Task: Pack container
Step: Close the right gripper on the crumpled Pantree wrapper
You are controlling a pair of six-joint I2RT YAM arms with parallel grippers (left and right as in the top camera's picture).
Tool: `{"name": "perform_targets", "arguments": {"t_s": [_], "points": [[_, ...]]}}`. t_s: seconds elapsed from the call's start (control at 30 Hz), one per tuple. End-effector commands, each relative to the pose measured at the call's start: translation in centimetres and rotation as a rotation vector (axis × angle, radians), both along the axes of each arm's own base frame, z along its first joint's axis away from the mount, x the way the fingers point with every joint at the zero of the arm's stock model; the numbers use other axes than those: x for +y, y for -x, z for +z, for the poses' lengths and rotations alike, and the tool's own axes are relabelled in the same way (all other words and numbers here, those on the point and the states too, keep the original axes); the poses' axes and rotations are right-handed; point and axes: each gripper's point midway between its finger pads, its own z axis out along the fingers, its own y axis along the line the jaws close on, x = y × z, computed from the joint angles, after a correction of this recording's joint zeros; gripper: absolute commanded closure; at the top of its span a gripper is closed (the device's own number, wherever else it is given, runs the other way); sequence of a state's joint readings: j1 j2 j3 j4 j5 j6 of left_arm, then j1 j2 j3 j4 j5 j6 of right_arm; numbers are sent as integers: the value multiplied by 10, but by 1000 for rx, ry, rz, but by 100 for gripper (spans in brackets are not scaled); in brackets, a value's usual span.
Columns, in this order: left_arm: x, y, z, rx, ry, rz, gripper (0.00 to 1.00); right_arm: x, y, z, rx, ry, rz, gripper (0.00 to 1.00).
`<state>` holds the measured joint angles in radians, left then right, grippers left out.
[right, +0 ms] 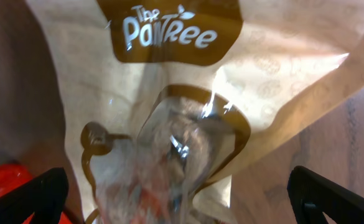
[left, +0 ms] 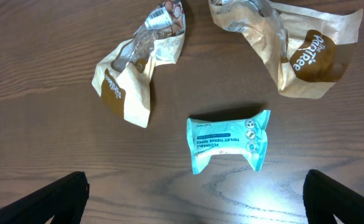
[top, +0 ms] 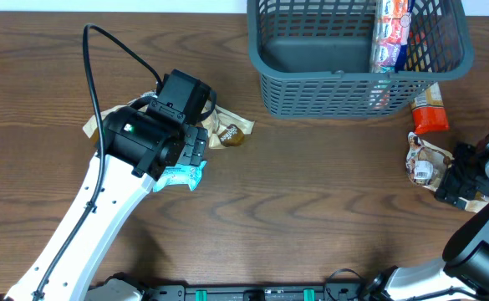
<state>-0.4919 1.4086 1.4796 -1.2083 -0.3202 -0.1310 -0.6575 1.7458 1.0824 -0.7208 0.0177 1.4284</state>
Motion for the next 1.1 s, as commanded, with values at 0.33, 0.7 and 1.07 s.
{"name": "perform_targets", "arguments": {"t_s": [0.33,0.7,1.07], "points": [[2,1,-4,16,-2,15,1,6,9,-33,71,-71,8,1],[2,1,-4,16,-2,15,1,10,16,-36,102,-85,7,1],[2,1,-4,16,-2,15,2,25,15,-36,91,-158,73,81]]}}
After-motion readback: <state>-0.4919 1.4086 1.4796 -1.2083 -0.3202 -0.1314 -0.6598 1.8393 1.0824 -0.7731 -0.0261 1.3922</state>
